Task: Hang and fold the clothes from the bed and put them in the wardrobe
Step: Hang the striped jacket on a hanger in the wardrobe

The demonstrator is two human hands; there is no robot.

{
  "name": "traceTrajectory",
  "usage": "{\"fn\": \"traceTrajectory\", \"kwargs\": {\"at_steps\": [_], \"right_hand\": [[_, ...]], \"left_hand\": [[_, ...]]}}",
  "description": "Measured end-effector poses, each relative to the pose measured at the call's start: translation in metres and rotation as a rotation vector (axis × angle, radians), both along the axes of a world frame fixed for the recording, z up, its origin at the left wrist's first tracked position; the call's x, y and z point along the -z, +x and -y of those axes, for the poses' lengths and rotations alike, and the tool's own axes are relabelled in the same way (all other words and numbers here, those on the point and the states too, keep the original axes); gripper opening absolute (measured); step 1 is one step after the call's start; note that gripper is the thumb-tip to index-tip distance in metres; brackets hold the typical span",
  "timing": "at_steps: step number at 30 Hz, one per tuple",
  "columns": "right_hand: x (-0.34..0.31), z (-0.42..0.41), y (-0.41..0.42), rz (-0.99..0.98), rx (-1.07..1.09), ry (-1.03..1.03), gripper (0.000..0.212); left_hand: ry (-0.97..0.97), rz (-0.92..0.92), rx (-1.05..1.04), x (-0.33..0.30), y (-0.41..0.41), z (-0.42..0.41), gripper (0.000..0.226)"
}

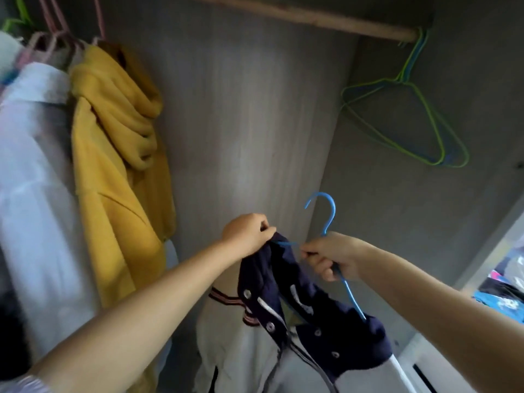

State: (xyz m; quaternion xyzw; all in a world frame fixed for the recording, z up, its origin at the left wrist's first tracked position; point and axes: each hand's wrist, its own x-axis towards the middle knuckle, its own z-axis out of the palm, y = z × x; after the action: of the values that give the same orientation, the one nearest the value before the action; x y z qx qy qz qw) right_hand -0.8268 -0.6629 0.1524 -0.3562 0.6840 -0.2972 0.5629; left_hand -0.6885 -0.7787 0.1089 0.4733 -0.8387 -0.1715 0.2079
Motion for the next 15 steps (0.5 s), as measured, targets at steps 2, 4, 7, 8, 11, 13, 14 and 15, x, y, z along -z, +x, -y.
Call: {"fn": "traceTrajectory", "kwargs": {"at_steps": [2,4,7,8,11,13,14,15], "right_hand": [[-0.005,0.013,-0.006,0.116,0.052,-0.023,0.032],[-0.019,0.03,-0.009,0.252,0.128,-0.085,0.028],[-0.048,0.065,0.002,0.428,0.19,-0.18,0.023],[-0.06,0.077,0.008,0.471,0.199,-0.209,0.023],[-0.1,0.107,0.032,0.552,0.198,-0.308,0.018],[-0.124,0.121,0.049,0.593,0.136,-0.383,0.016],[-0.134,0.126,0.06,0.572,0.067,-0.426,0.016],[-0.142,0.131,0.071,0.489,-0.011,-0.474,0.014]], "left_hand": [[-0.082,0.043,-0.013,-0.001,0.013,-0.004,0.034],[-0.193,-0.115,0.103,-0.008,0.018,-0.019,0.032],[0.143,-0.279,0.356,-0.025,0.003,-0.065,0.058],[0.274,-0.32,0.376,-0.03,-0.003,-0.079,0.066],[0.387,-0.516,0.225,-0.048,-0.008,-0.084,0.053],[0.292,-0.649,0.082,-0.069,0.005,-0.072,0.029],[0.227,-0.695,0.015,-0.081,0.015,-0.065,0.023],[0.156,-0.725,-0.038,-0.095,0.027,-0.059,0.019]]}}
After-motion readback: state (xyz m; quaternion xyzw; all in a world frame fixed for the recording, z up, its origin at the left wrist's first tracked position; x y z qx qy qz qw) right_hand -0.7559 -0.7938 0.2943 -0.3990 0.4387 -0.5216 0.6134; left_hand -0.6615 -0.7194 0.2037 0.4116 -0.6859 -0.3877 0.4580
